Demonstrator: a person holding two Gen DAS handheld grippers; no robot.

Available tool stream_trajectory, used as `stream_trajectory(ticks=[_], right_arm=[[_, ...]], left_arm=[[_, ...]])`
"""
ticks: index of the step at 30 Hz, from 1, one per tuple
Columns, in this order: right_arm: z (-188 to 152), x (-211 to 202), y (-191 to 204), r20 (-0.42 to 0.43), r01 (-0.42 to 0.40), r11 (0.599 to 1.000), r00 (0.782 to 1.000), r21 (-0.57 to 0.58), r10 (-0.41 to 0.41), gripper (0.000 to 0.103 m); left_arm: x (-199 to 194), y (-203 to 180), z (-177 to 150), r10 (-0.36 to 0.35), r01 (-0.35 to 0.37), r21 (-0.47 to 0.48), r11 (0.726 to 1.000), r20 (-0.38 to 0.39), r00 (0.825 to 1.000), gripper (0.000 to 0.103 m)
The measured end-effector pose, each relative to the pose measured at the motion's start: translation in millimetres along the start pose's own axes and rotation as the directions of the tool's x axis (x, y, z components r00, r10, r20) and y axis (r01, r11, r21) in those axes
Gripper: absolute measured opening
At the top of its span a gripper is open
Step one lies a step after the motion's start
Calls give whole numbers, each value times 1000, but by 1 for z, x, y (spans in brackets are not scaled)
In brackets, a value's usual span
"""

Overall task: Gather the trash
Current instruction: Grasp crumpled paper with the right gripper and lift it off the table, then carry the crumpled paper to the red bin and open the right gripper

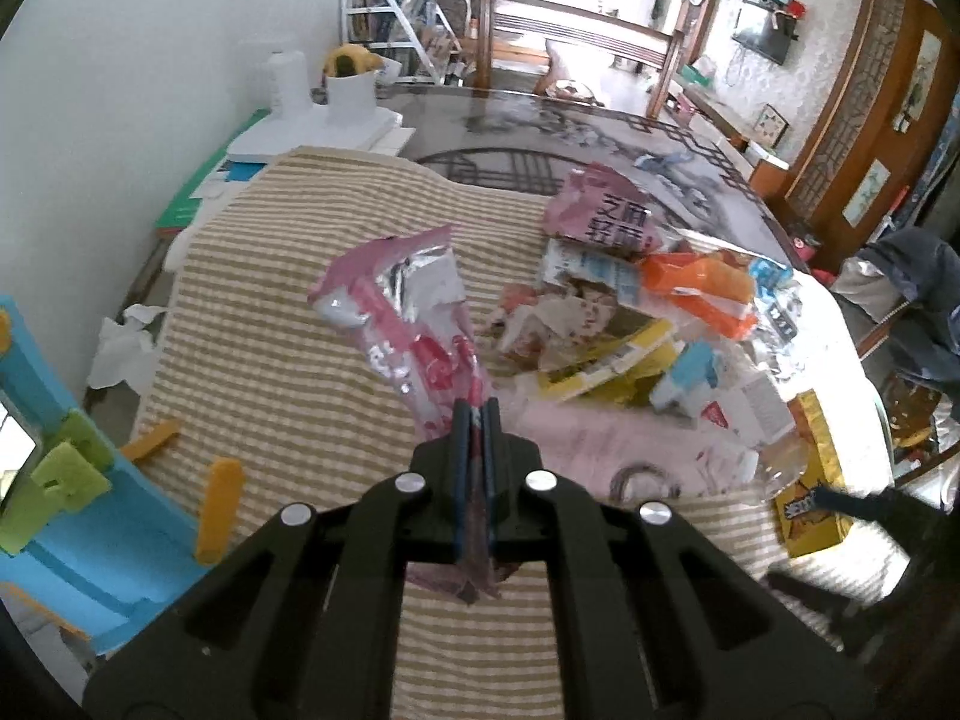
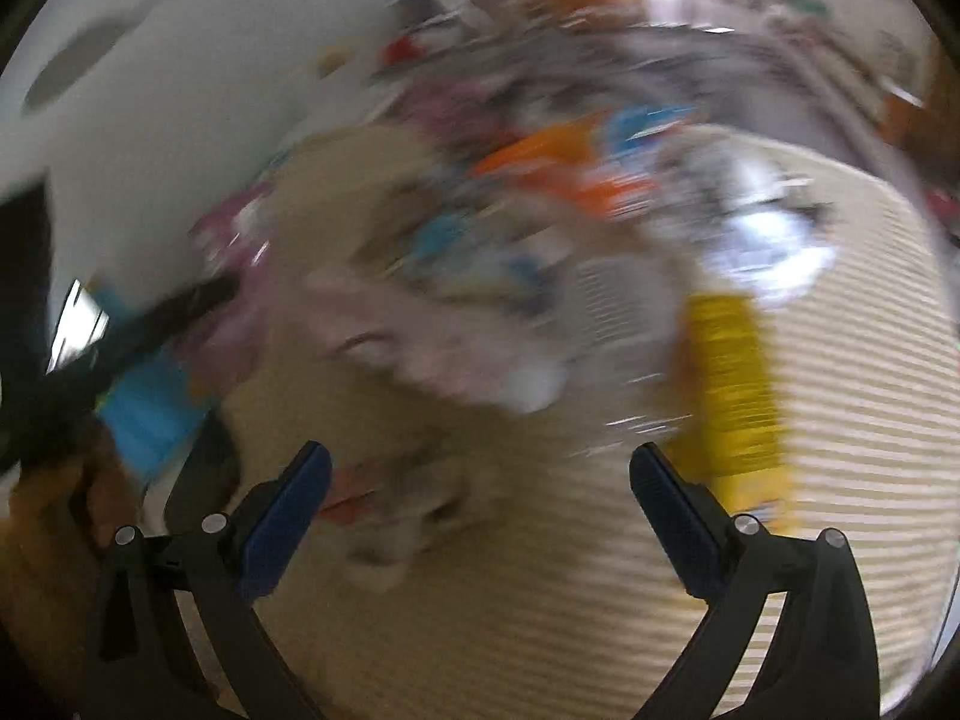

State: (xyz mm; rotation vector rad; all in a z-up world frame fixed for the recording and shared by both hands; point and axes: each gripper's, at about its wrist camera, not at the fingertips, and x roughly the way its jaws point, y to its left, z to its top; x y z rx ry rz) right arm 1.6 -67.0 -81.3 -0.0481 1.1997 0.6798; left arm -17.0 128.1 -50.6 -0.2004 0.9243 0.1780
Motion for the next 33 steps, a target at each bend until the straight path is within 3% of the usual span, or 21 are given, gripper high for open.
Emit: stream_trajectory(ticks=[3, 6, 8, 10, 12, 16, 22, 27, 33], right_arm=[[-4, 25, 18, -83, -18, 998, 996, -59, 13, 89], [-7, 44, 19, -158, -41, 998, 987, -50, 33, 62], [-5, 44, 12, -159, -71, 997, 985, -13, 68, 47], [0, 32, 7, -123, -78, 997, 989, -8, 77, 43], [3, 11, 2, -66, -100, 995, 993, -3, 100, 42], [9, -33, -13, 77, -58, 998, 995, 22, 56, 42], [8, -98, -77, 236, 23, 980, 969, 198, -70, 42], [-8, -131, -137, 280, 64, 948, 947, 313, -157, 42], [-41, -158, -213, 270, 98, 899, 935, 427, -230, 42]], left_arm=[[-6, 8, -1, 18, -18, -13, 1000, 11, 1000, 4], [-12, 10, -1, 17, -16, -18, 1000, 20, 1000, 4], [-14, 8, -1, 11, -11, -14, 1000, 24, 1000, 4], [-16, 2, 0, -4, 4, -3, 1000, 28, 1000, 4], [-17, -9, 2, -23, 23, 18, 1000, 32, 999, 4], [-16, -37, 11, -81, 78, 70, 994, 38, 996, 4], [-14, -98, 24, -175, 167, 154, 974, 38, 984, 4], [-11, -162, 27, -240, 229, 228, 946, 21, 970, 4], [1, -240, 22, -295, 295, 281, 913, -43, 955, 4]])
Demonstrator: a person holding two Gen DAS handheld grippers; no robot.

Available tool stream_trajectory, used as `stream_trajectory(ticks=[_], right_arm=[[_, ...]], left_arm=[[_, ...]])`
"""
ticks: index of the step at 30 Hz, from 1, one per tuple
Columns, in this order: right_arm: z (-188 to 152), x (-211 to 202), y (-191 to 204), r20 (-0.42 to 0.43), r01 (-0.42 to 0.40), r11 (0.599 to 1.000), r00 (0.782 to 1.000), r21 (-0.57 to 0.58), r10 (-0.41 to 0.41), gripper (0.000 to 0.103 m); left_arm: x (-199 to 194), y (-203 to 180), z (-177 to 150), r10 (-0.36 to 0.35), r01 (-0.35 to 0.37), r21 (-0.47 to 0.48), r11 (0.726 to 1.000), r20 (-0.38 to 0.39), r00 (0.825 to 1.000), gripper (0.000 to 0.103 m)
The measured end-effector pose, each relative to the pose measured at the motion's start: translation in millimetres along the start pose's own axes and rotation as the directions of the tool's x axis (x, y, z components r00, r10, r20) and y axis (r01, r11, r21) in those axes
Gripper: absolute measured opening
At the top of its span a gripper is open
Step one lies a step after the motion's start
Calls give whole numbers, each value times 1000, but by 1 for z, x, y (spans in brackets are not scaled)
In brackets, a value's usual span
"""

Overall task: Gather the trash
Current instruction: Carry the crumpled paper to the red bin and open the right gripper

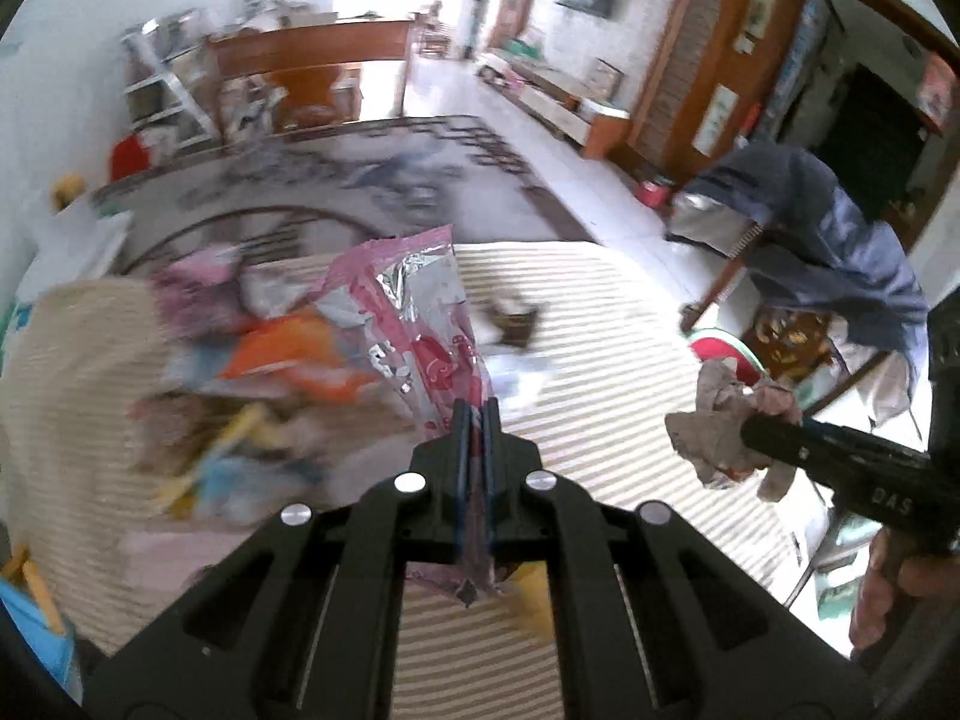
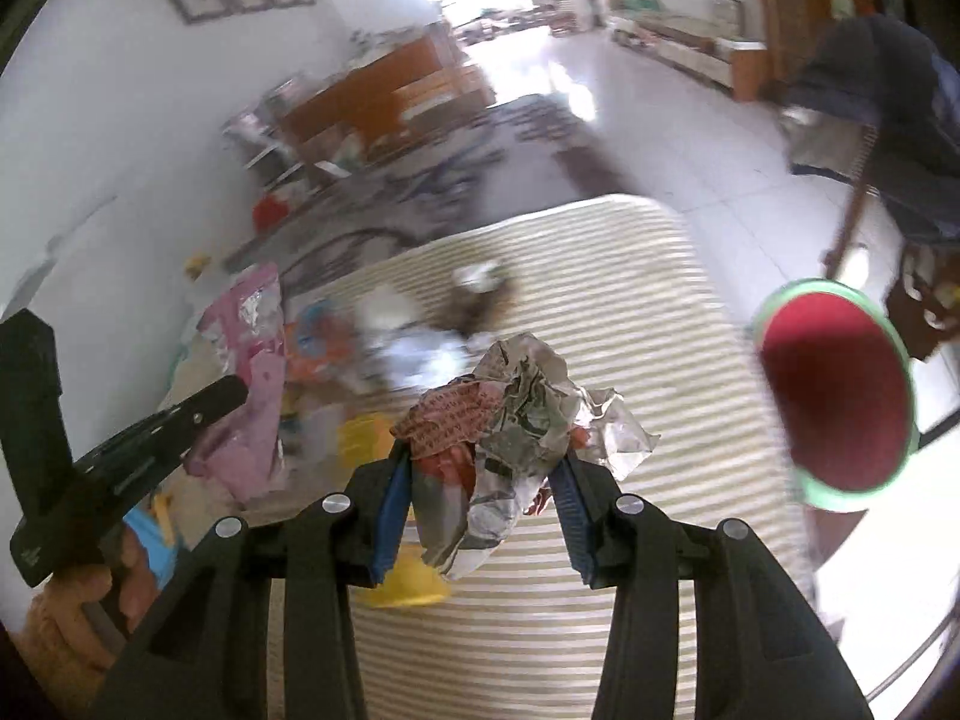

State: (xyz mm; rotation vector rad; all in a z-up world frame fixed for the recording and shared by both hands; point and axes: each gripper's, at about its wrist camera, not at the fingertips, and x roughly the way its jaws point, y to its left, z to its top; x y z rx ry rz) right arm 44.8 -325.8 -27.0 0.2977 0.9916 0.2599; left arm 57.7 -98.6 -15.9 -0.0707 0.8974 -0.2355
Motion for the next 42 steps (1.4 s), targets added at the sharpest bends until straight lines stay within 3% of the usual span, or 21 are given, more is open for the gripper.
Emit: stream_trajectory(ticks=[6, 12, 19, 21, 24, 25, 31, 42], right_arm=[[15, -14, -90, 14, 66, 992, 998, 110, -68, 42], [18, -34, -172, 21, 111, 969, 993, 221, -119, 43], [26, -40, -220, 21, 160, 957, 985, 242, -170, 44], [31, -40, -227, 33, 173, 957, 982, 232, -186, 49], [39, -37, -241, 53, 191, 953, 977, 235, -208, 69], [40, -37, -243, 60, 198, 951, 974, 238, -217, 77], [44, -37, -240, 66, 215, 950, 970, 228, -235, 81], [47, -32, -179, 79, 182, 973, 978, 141, -194, 81]], left_arm=[[35, -84, 11, -115, 118, 65, 991, -55, 992, 4], [75, -162, 17, -198, 215, 132, 968, -128, 972, 4], [114, -231, 25, -236, 271, 200, 942, -181, 955, 4], [121, -244, 29, -233, 270, 218, 938, -178, 956, 12], [121, -254, 35, -221, 251, 230, 940, -150, 964, 53], [116, -254, 36, -216, 241, 229, 943, -127, 968, 61], [76, -250, 54, -162, 166, 224, 960, -33, 986, 73], [-18, -200, 85, -91, 67, 164, 984, 145, 985, 73]])
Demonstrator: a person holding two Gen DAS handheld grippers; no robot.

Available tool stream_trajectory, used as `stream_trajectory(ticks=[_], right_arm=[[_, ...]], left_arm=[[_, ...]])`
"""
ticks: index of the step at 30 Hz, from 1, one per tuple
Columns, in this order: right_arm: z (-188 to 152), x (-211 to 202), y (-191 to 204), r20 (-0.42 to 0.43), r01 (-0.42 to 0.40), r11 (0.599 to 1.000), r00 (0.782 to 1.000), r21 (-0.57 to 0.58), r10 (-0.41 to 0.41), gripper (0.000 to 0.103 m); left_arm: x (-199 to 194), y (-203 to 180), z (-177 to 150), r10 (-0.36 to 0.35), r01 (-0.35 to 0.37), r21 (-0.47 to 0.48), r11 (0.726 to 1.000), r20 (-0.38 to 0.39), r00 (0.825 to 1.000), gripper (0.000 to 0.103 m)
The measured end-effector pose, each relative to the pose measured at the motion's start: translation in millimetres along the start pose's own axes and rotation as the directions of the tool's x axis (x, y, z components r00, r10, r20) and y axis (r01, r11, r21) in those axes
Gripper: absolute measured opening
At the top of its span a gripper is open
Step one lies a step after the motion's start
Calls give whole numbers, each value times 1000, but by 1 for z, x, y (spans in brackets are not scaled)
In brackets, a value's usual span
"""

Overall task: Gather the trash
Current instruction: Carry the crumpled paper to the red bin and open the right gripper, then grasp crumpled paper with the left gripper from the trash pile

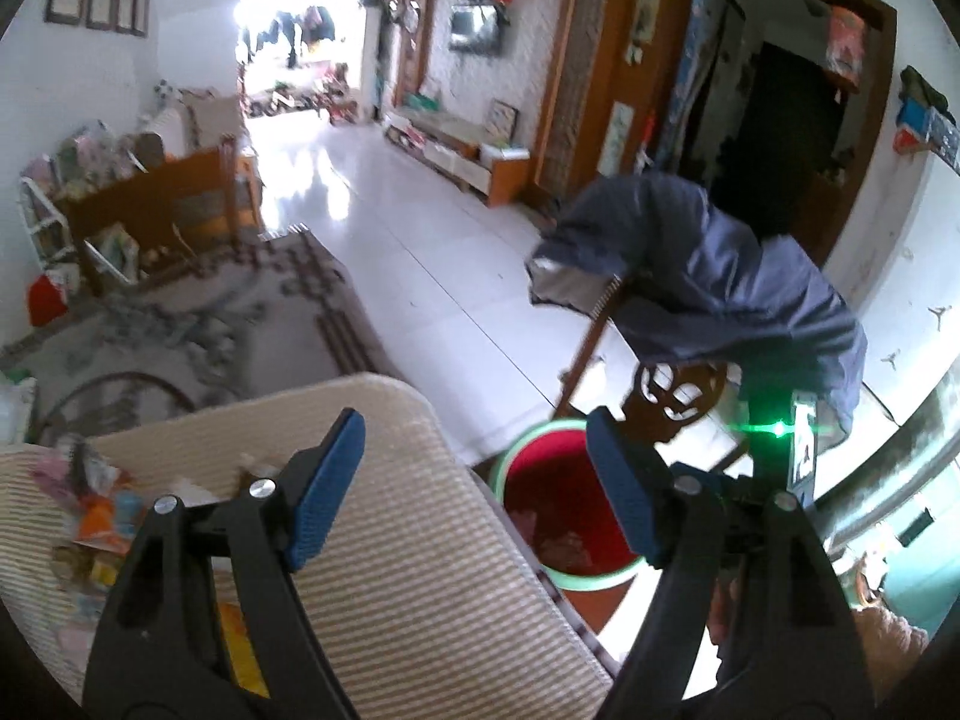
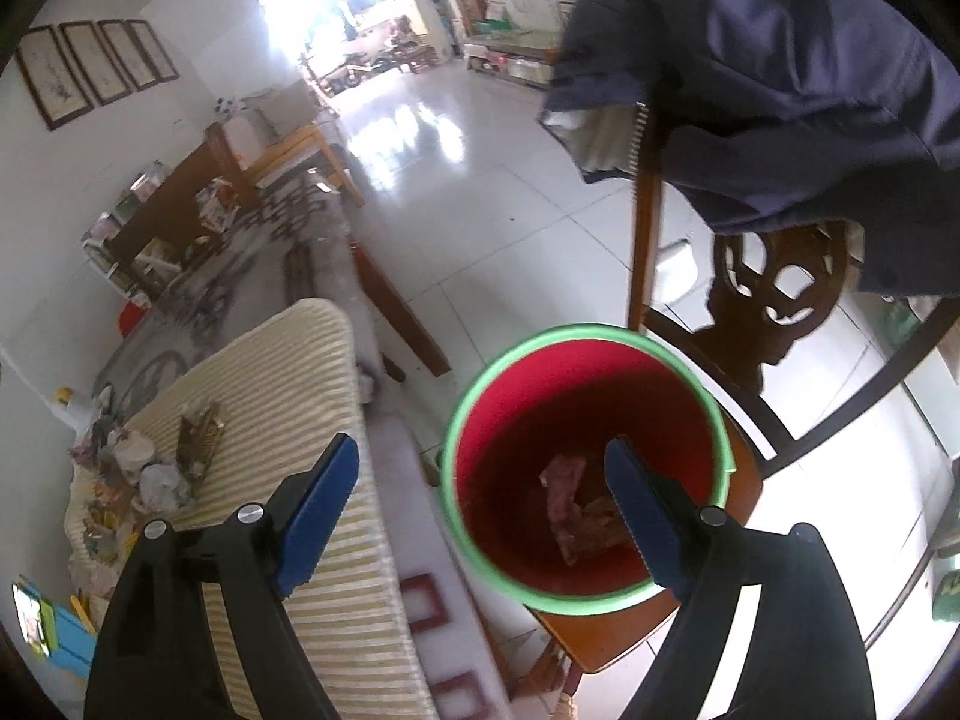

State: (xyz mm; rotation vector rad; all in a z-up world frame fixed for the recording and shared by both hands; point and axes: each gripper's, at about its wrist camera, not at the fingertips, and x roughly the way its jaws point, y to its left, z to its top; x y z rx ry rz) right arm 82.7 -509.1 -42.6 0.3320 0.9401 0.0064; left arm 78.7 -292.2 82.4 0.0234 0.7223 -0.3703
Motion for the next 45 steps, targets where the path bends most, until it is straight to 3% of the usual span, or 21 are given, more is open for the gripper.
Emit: stream_trajectory(ticks=[6, 22, 26, 30, 34, 37, 39, 44, 45], right_arm=[[-7, -2, 48, 6, -18, 997, 1000, -71, 19, 81], [-39, 7, 150, -20, -55, 988, 998, -147, 53, 81], [-52, 11, 177, -33, -65, 985, 998, -160, 61, 81], [-64, 17, 199, -53, -77, 982, 996, -174, 69, 81], [-76, 25, 222, -78, -92, 978, 994, -189, 78, 81], [-83, 28, 235, -89, -100, 974, 993, -204, 83, 81], [-86, 29, 244, -97, -106, 971, 992, -215, 87, 81], [-90, 30, 260, -105, -118, 965, 990, -233, 96, 81], [-91, 31, 263, -107, -121, 965, 989, -234, 99, 81]], left_arm=[[-37, 30, 4, 61, -61, 1, 998, 87, 994, 73], [-88, 119, -22, 97, -91, -58, 994, 117, 988, 73], [-83, 145, -42, 94, -90, -74, 993, 60, 994, 73], [-71, 189, -82, 141, -146, -86, 986, -61, 988, 73], [-57, 245, -124, 224, -245, -102, 964, -182, 957, 73], [-51, 292, -146, 295, -333, -131, 934, -244, 924, 73], [-43, 331, -156, 308, -372, -200, 906, -292, 906, 73], [-19, 382, -170, 246, -357, -319, 878, -340, 908, 73], [-8, 388, -174, 241, -364, -320, 875, -363, 900, 73]])
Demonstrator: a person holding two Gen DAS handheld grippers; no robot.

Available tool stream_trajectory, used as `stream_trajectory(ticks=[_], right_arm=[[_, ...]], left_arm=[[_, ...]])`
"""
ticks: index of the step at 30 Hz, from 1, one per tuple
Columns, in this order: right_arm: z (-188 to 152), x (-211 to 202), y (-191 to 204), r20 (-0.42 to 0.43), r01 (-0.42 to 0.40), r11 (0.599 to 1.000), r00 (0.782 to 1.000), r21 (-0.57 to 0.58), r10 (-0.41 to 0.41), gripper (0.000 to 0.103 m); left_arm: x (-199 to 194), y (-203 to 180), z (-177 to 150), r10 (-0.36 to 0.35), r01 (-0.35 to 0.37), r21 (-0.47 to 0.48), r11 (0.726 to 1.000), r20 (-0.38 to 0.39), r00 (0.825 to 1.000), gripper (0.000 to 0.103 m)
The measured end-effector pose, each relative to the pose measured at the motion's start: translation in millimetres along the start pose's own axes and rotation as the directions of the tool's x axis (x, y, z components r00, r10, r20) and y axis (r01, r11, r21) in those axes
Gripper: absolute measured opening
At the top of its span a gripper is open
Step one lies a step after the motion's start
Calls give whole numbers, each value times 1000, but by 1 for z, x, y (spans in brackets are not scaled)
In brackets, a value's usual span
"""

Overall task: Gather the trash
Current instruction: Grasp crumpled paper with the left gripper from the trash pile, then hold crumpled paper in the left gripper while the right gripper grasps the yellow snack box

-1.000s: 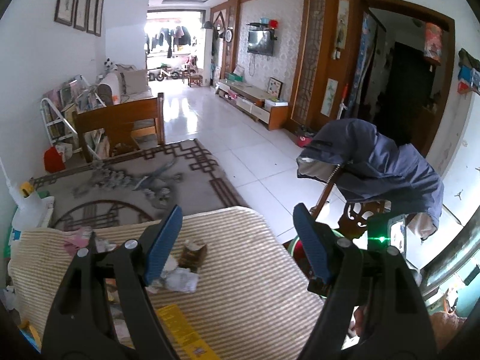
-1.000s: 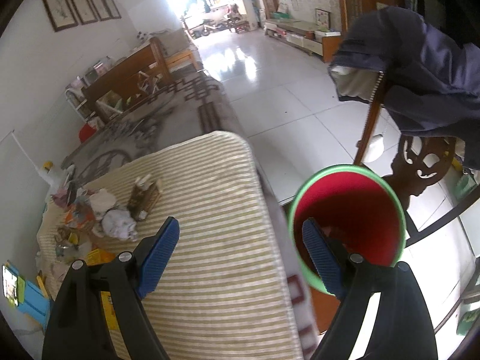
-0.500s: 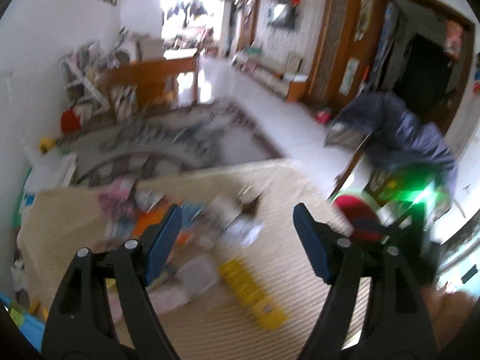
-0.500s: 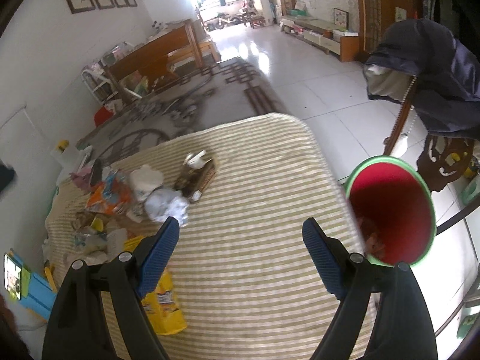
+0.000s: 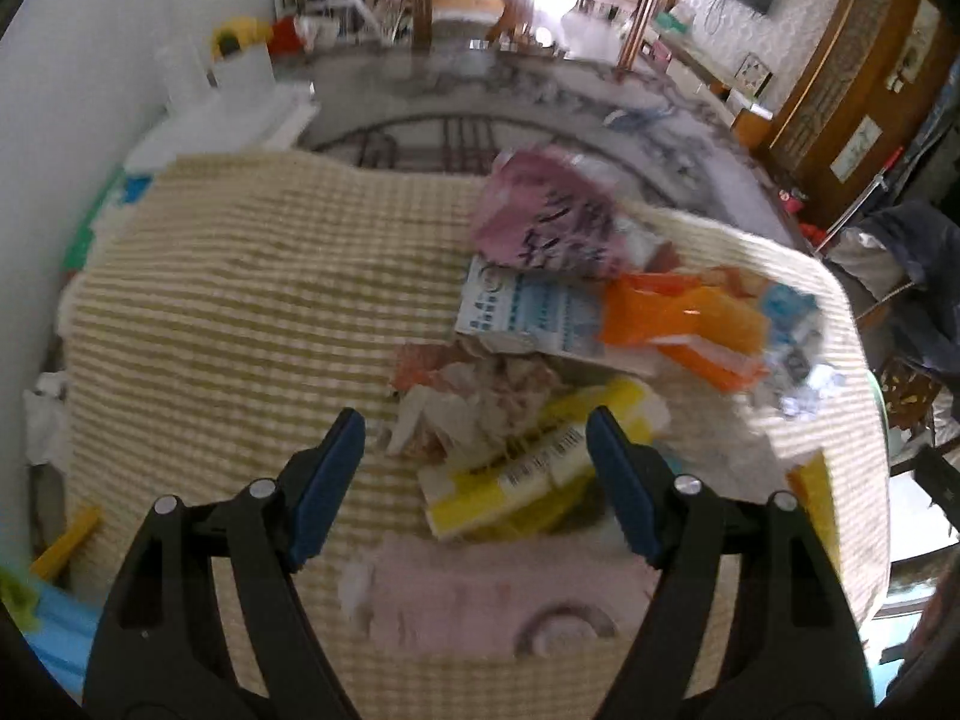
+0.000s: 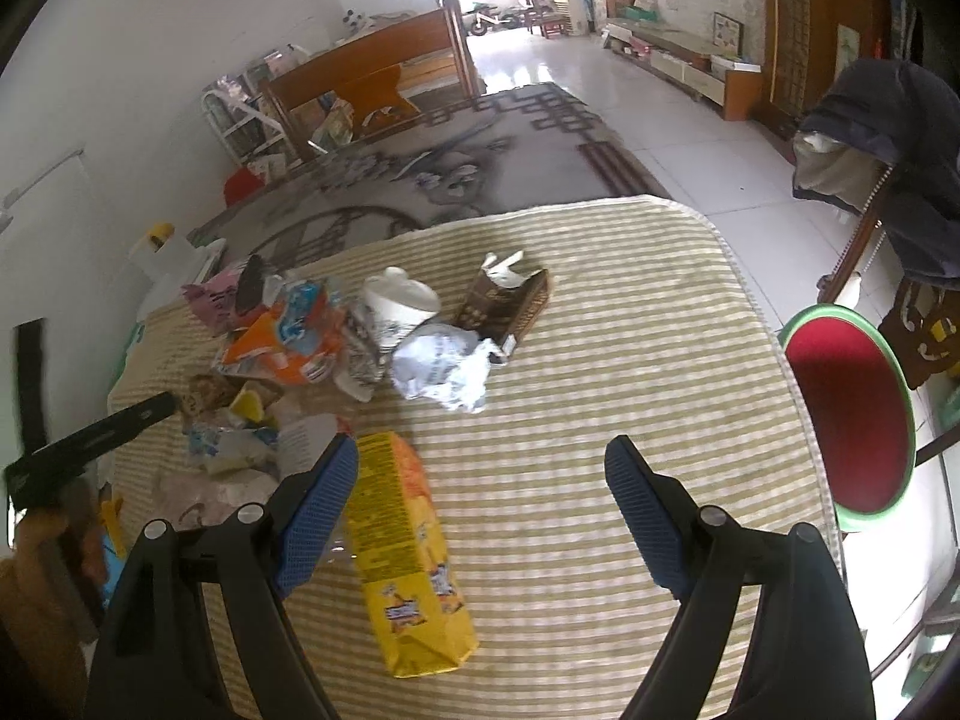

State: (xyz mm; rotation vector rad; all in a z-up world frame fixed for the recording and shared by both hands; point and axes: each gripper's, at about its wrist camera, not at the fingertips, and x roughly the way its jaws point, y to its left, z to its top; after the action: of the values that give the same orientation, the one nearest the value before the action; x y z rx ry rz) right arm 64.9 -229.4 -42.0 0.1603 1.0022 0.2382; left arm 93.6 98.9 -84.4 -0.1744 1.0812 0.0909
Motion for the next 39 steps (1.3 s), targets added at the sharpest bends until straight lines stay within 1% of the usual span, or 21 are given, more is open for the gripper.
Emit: stream_trajectory(ticks=[1, 3, 4, 5, 7, 8, 10, 12, 18, 20, 23, 26, 31, 35, 39], right_arm=[[0, 0, 3, -2, -2, 1000, 1000, -1, 2, 81], [-2, 0, 7, -1, -4, 1000, 1000, -4, 4, 81], [-3, 0, 8, -3, -5, 1000, 1000, -5, 5, 81], [-4, 2, 9, -8, -6, 1000, 1000, -5, 6, 81], [-6, 4, 11, -18, -11, 1000, 1000, -2, 11, 82], [-7, 5, 11, -24, -13, 1000, 1000, -2, 13, 82], [-9, 11, 13, -46, -21, 1000, 999, -2, 21, 82], [-11, 17, 13, -72, -26, 1000, 997, -2, 26, 82], [-21, 41, 19, -165, -49, 999, 985, -19, 45, 82], [-26, 50, 23, -200, -61, 998, 978, -34, 53, 81], [-32, 56, 27, -231, -70, 996, 971, -51, 57, 82], [-34, 59, 30, -248, -71, 995, 967, -69, 52, 82], [-39, 66, 33, -291, -66, 994, 956, -86, 38, 81], [-42, 66, 32, -299, -61, 994, 954, -94, 31, 81], [-43, 63, 30, -292, -60, 994, 956, -88, 32, 81]], left_arm=[[11, 1, 1, 13, -13, -1, 1000, -26, 1000, 73], [30, 4, 3, 11, -11, -8, 1000, -67, 998, 73], [37, 4, 2, 0, -1, -13, 1000, -86, 996, 72], [42, 4, 1, -28, 25, -27, 999, -98, 995, 70], [45, 5, 2, -62, 57, -44, 997, -111, 992, 55], [45, 3, 1, -62, 57, -46, 997, -112, 992, 54], [41, 0, 0, -43, 41, -35, 999, -88, 995, 43], [35, 2, 1, -34, 32, -36, 999, -62, 998, 38], [-5, 2, -5, -27, 30, -58, 998, 46, 999, 37], [-19, -2, -9, -29, 34, -66, 997, 71, 997, 38], [-34, -8, -13, -40, 47, -74, 996, 99, 994, 38], [-46, -15, -14, -44, 53, -67, 996, 122, 992, 38], [-54, -33, -16, -63, 69, -39, 997, 141, 988, 39], [-61, -43, -17, -87, 92, -29, 995, 147, 985, 39], [-66, -54, -19, -98, 100, -3, 995, 154, 983, 39]])
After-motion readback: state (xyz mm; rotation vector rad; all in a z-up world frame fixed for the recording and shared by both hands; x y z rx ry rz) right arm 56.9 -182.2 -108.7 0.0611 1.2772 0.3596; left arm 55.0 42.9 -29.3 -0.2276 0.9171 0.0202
